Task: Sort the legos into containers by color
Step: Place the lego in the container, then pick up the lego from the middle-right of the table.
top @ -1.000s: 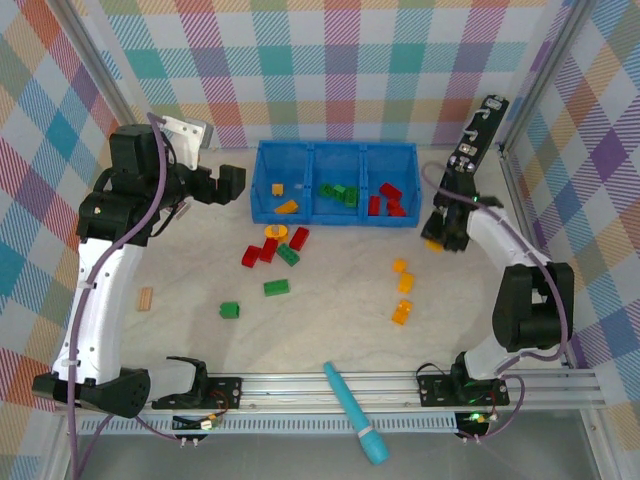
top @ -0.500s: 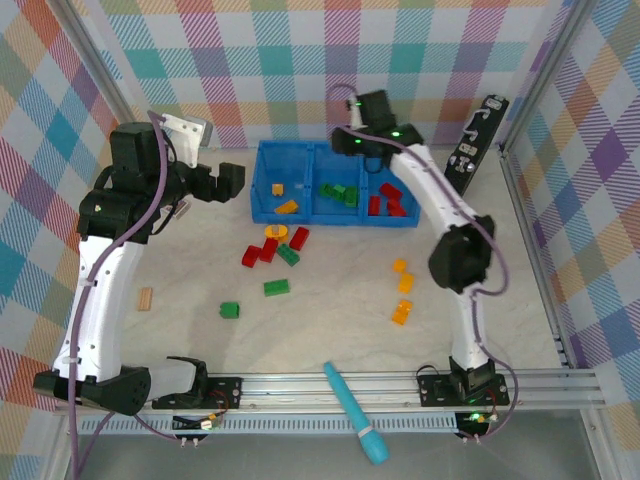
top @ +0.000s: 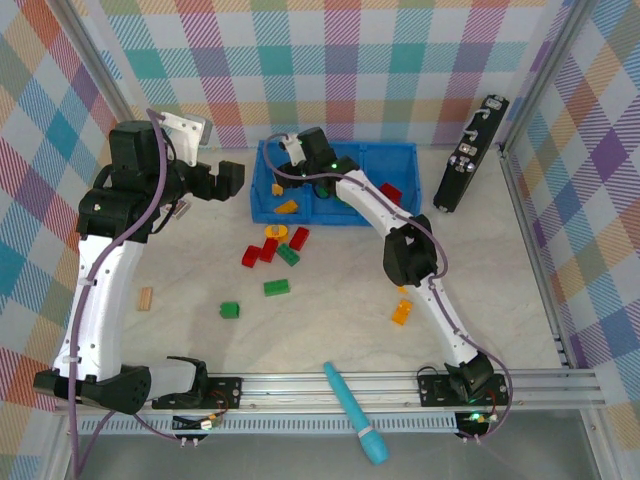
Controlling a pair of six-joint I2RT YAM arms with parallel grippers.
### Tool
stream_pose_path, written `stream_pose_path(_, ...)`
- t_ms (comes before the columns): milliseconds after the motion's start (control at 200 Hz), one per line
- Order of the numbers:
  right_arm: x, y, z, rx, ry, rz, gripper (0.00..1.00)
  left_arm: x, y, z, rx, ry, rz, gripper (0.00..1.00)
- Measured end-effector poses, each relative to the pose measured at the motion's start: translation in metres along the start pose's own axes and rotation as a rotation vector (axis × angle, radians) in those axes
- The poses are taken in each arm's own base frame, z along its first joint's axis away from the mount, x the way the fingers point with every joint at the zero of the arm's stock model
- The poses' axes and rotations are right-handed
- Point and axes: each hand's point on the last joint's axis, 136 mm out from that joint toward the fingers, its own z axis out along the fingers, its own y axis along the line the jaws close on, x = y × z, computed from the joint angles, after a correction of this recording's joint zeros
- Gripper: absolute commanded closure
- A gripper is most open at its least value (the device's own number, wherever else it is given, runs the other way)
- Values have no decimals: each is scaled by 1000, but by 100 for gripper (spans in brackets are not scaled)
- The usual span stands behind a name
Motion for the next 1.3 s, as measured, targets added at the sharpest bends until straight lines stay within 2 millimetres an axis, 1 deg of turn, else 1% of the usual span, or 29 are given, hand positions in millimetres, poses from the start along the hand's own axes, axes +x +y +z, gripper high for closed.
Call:
stream_pose_path(120,1,-2,1,7,0,-37,43,0,0,0,0,0,0,0)
stream_pose_path(310,2,-1,2,5,1,-73,30,0,0,0,0,0,0,0)
stream_pose_path(425,6,0,1,1,13,-78,29,0,0,0,0,0,-1,0)
stream_pose_path(520,10,4,-15,-1,45,-93,28,0,0,0,0,-1,-4,0)
stream_pose_path(580,9,7,-37,11,64,-95,28,-1,0,-2,-1,-4,-3,0)
stream_pose_path(655,5,10,-77,40,77,-105,27,-2,-1,-4,-1,-11,-1,0)
stream_pose_path(725,-1,14,-126,82,70,-111,26,-3,-1,-7,-1,-18,0,0)
stream_pose_path(780,-6,13,-171,130,52,-104,26,-4,-2,-9,-1,-22,0,0)
stream_pose_path(790,-5,13,-176,136,53,-103,26,-4,-2,-9,0,-23,0,0)
stream_pose_path(805,-5,13,-189,148,49,-96,26,-4,-2,-10,0,-24,1,0)
stream_pose_path(845,-3,12,-216,177,39,-74,26,-4,-2,-10,1,-24,0,0)
stream_pose_path(865,0,11,-226,187,39,-62,26,-4,-3,-10,1,-25,0,0)
stream_pose_path(880,3,8,-237,204,37,-43,26,-4,-3,-10,2,-24,-2,0)
stream_pose_path(915,12,1,-254,234,40,-8,26,-4,-3,-10,2,-24,-2,0)
stream_pose_path(950,26,-9,-268,270,57,41,26,-3,-2,-10,2,-23,-3,0)
stream_pose_path(975,41,-18,-278,302,77,88,26,-3,-3,-10,2,-23,-3,0)
stream_pose_path(995,50,-24,-281,318,92,115,26,-3,-3,-10,2,-23,-3,0)
stream_pose_path(1020,68,-34,-287,350,120,168,27,-3,-3,-10,2,-23,-3,0)
stream_pose_path(1065,98,-48,-292,392,163,248,29,-3,-3,-10,3,-24,-3,0)
stream_pose_path(1120,143,-65,-297,441,223,368,32,-2,-3,-10,5,-22,-7,0)
stream_pose_path(1195,196,-79,-304,487,296,521,32,-2,-4,-10,9,-22,-11,0)
stream_pose_path(1250,222,-84,-307,505,331,619,32,-2,-4,-9,10,-20,-17,0)
stream_pose_path(1295,234,-86,-307,509,343,680,31,-2,-5,-9,15,-19,-23,0)
